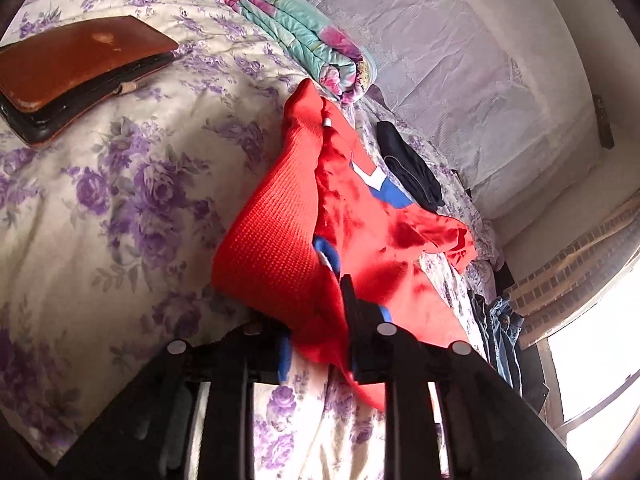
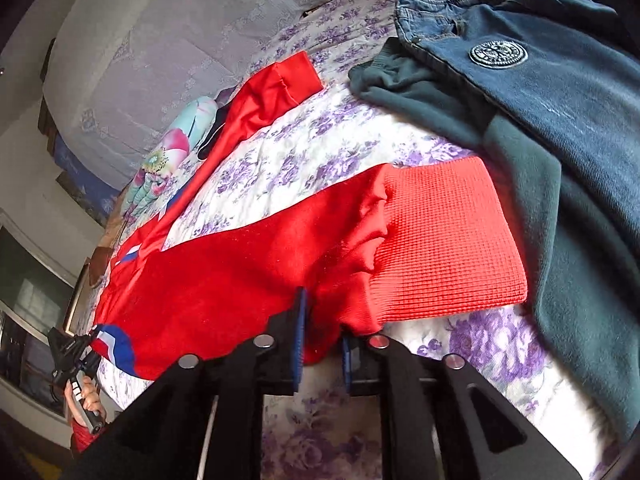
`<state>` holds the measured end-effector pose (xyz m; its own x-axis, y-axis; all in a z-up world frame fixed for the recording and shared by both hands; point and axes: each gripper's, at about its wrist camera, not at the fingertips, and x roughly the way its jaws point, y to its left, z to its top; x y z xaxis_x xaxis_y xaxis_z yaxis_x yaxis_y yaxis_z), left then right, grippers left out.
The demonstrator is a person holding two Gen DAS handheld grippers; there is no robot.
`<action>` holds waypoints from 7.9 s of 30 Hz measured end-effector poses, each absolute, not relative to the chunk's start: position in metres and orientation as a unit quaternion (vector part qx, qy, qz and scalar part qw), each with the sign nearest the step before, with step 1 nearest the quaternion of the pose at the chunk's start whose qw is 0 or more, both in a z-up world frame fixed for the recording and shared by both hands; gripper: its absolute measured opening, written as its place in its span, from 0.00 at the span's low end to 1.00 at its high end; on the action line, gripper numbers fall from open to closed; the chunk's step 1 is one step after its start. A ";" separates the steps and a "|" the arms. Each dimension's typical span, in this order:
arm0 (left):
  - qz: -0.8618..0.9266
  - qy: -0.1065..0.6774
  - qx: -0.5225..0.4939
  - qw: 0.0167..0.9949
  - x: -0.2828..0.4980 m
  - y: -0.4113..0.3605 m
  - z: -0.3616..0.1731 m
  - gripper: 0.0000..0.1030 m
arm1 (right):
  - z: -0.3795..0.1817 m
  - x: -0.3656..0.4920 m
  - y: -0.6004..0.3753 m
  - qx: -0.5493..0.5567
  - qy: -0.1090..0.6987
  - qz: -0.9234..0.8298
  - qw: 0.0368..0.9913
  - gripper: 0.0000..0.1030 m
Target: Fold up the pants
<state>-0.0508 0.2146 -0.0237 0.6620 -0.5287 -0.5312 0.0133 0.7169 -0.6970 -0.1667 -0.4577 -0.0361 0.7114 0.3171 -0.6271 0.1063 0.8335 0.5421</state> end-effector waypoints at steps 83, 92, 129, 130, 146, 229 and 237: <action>-0.037 0.362 -0.130 0.922 0.097 0.114 0.021 0.95 | 0.016 0.033 -0.307 0.093 0.366 0.059 0.924 0.82; 0.003 0.430 -0.002 0.903 0.086 0.109 -0.017 0.96 | -0.019 0.055 -0.262 0.030 0.418 0.048 0.907 0.95; -0.025 0.423 -0.275 0.863 0.112 0.177 -0.013 0.95 | 0.025 0.054 -0.285 0.024 0.371 0.064 0.926 0.96; -0.027 0.428 -0.276 0.860 0.119 0.175 -0.015 0.95 | 0.027 0.059 -0.303 0.051 0.371 0.061 0.925 0.96; -0.049 0.377 -0.202 0.903 0.132 0.149 -0.011 0.62 | 0.021 0.143 -0.321 -0.038 0.387 0.146 0.910 0.94; -0.213 0.436 -0.337 0.807 -0.042 0.189 -0.020 0.65 | -0.021 -0.177 -0.247 -0.086 0.346 0.208 0.911 0.04; -0.191 0.405 -0.358 0.819 -0.019 0.188 -0.016 0.27 | -0.016 -0.174 -0.249 -0.076 0.339 0.211 0.914 0.04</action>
